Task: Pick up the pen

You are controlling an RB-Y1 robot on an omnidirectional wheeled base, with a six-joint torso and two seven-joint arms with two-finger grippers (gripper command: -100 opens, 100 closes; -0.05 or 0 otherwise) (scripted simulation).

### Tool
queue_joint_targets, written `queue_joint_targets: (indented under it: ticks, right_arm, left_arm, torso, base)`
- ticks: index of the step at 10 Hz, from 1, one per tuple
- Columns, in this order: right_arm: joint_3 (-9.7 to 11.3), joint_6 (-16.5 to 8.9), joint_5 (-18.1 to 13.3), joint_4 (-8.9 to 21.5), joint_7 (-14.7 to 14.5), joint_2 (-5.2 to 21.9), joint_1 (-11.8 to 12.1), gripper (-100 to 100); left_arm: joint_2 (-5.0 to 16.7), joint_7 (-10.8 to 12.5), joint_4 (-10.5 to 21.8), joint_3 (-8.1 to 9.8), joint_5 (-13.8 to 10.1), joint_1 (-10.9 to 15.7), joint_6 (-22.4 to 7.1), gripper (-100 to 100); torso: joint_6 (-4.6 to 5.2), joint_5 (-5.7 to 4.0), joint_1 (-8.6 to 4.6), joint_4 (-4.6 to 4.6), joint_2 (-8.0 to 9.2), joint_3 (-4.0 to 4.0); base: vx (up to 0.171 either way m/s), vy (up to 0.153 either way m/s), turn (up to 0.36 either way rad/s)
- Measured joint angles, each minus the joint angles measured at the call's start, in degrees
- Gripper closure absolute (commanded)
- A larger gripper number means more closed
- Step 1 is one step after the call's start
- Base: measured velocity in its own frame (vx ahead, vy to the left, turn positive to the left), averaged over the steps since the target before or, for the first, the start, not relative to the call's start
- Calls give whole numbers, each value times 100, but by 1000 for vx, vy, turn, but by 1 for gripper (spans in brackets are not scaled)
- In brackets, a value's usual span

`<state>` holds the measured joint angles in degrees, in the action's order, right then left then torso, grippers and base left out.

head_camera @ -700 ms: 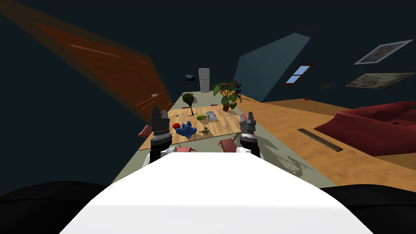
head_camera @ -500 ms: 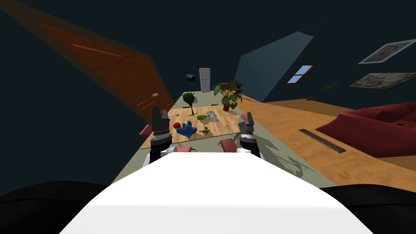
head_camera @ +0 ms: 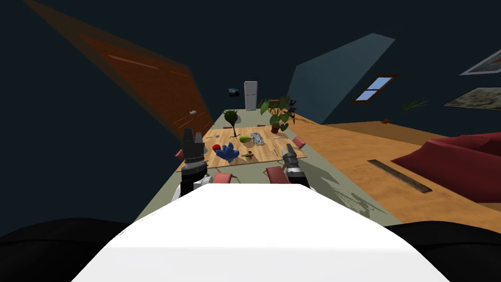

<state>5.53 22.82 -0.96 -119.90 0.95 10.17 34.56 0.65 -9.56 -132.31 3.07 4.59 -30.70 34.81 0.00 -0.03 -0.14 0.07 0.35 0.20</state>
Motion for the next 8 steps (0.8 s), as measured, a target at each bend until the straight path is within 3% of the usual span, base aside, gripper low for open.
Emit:
queue_joint_targets:
  ticks: [2,4,5,7,8]
  right_arm:
    - [260,-275,11,195,-50,350,114,-100]
    - [373,-258,59,487,-31,615,214,-100]
    - [449,-273,44,659,-55,620,175,-100]
    - [703,-321,61,998,-103,866,325,-100]
    - [895,-431,53,1233,-144,931,290,-100]
  left_arm:
    - [0,0,0,0,0,0,0,0]
    - [0,0,0,0,0,-1,0,0]
    - [0,0,0,0,0,-1,0,0]
    - [0,0,0,0,0,0,0,0]
    - [0,0,0,0,0,0,0,0]
  torso:
    - [0,1,3,-1,-6,-3]
    - [0,1,2,-3,-18,-10]
    - [1,1,5,-4,-23,-13]
    - [-1,1,3,-3,-15,-8]
    - [-1,0,4,-2,-10,-6]
  base:
    - [-59,-19,110]
    - [-35,-16,92]
    - [-40,-22,175]
    - [-66,-14,243]
    - [-62,-12,75]
